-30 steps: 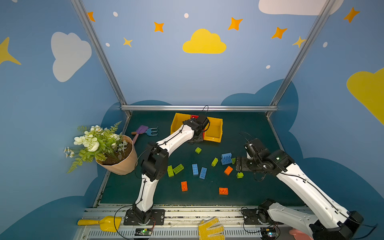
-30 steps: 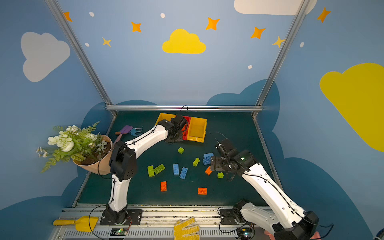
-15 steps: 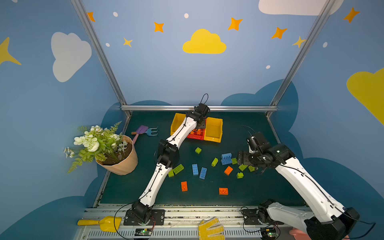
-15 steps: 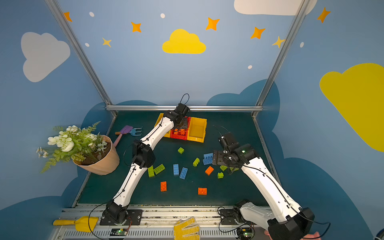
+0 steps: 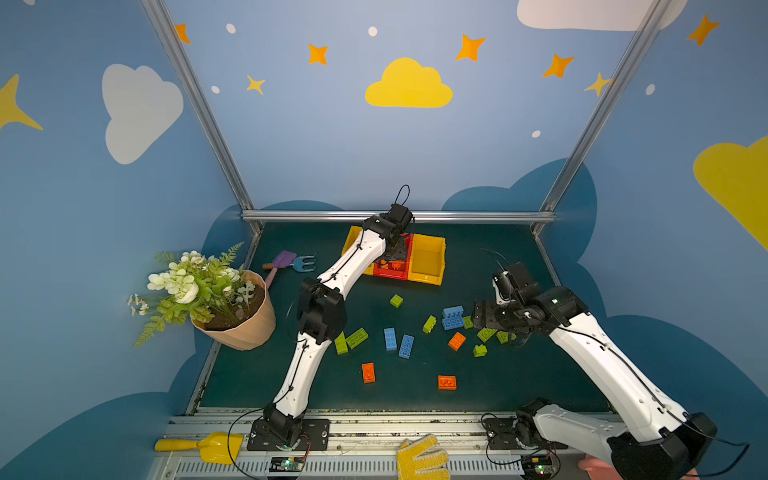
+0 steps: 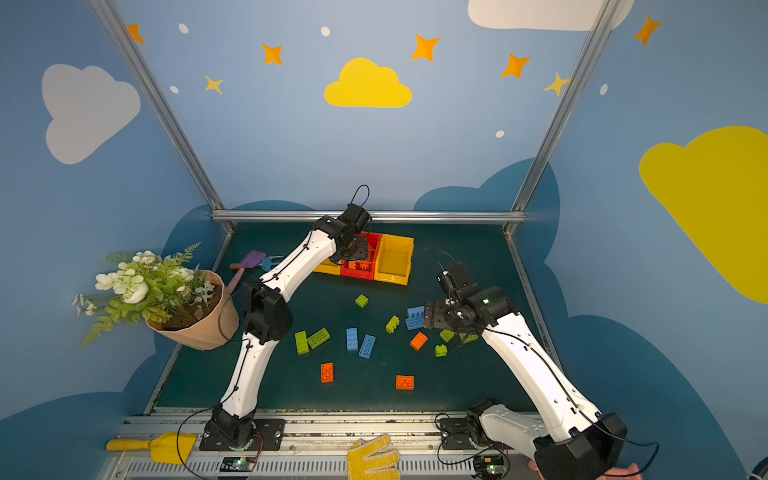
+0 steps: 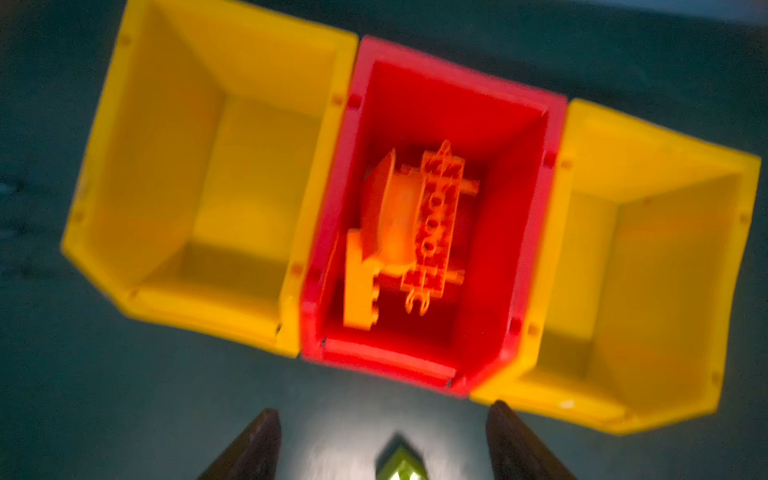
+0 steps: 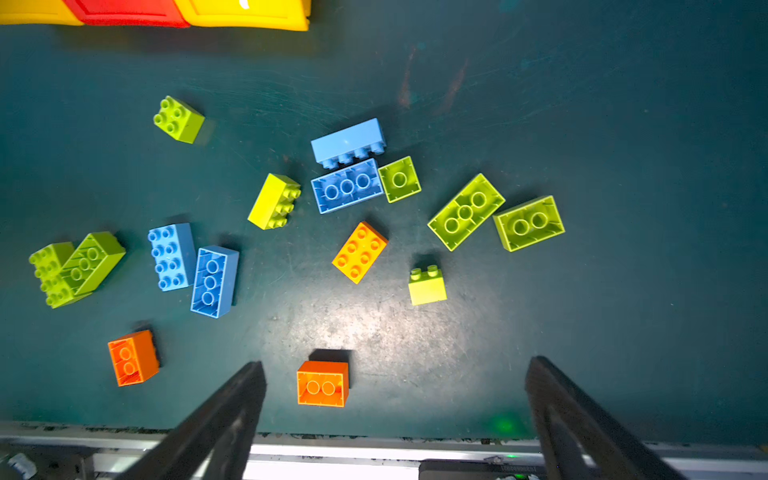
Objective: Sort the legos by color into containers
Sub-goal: 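Release the orange curved brick into the red bin, then lower the left gripper onto an orange 2x2 brick nearer the robot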
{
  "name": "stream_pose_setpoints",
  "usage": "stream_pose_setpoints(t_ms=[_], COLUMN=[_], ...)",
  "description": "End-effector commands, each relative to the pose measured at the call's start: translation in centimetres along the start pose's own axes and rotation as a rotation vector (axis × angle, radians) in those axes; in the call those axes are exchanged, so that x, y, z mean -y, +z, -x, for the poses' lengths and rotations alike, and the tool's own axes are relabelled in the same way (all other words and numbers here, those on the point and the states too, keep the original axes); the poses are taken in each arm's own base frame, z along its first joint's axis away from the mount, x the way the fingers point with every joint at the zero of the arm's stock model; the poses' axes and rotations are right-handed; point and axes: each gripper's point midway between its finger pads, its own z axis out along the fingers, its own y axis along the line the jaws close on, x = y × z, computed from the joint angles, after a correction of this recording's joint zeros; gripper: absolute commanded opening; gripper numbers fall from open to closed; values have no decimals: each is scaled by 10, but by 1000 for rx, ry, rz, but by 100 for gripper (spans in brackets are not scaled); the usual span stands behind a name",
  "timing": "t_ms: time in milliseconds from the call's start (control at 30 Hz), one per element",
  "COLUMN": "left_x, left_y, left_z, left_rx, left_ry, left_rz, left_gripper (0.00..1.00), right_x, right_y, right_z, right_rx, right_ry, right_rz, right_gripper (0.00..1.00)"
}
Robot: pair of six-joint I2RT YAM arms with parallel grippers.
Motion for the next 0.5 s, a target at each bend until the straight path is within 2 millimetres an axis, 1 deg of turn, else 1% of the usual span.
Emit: stream_pose_setpoints(t_ms=[0, 67, 200, 267, 333, 400, 467], left_x=[-14, -30, -58, -72, -82, -90, -93], left_y=[-50, -62, -82, -86, -88, -89, -88], left_z=[-18, -43, -84, -106, -125, -138, -148], left_rx=[28, 6, -27, -48, -70, -77, -86], left_ry=[-34, -61, -108, -121, -123, -133, -123], left_rz=[-16, -18, -19, -20, -31, -41, -66], left_gripper=[77, 77, 77, 77, 77, 78, 78], right_x=[-10, -16, -23, -26, -28, -29, -30], right_y=[0, -1, 2, 1, -1, -2, -2], right_z=[3, 2, -3, -4, -5, -4, -3], right_rx=[11, 10, 0, -6, -9, -4, 2], right_ry=[-18, -30, -43, -49, -50, -43, -25], right_rz=[63, 92, 132, 141, 139, 128, 120], right_gripper=[96, 95, 95, 96, 96, 95, 95])
